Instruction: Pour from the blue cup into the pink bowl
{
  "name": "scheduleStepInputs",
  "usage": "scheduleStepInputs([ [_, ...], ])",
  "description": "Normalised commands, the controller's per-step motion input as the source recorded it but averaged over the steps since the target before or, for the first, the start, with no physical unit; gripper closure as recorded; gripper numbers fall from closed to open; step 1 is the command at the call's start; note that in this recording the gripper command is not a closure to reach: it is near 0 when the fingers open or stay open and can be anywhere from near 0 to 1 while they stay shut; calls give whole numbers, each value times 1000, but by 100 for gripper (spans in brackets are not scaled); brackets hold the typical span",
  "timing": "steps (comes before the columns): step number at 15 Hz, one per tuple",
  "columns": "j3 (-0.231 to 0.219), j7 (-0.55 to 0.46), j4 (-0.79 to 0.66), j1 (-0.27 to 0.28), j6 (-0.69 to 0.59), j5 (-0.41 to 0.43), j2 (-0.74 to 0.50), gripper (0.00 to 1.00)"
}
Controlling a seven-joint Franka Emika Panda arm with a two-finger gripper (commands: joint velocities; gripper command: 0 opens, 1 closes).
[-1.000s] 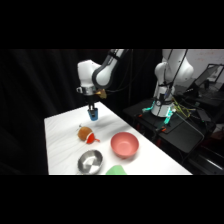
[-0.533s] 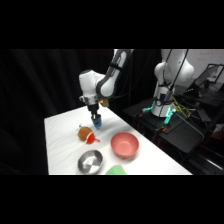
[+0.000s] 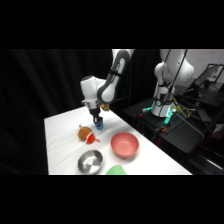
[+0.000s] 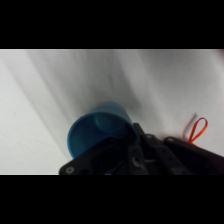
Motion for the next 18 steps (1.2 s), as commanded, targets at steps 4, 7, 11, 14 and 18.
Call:
scheduleStepInputs([
  [4, -13, 132, -30, 25, 46, -50, -81, 0],
  [7, -17, 98, -66, 34, 28, -64, -151, 0],
  [11, -22, 61, -136, 29, -88, -80, -354, 0],
  [14, -60, 41, -187, 49, -366, -183, -659, 0],
  [18, -28, 67, -174, 39, -540, -212, -808, 0],
])
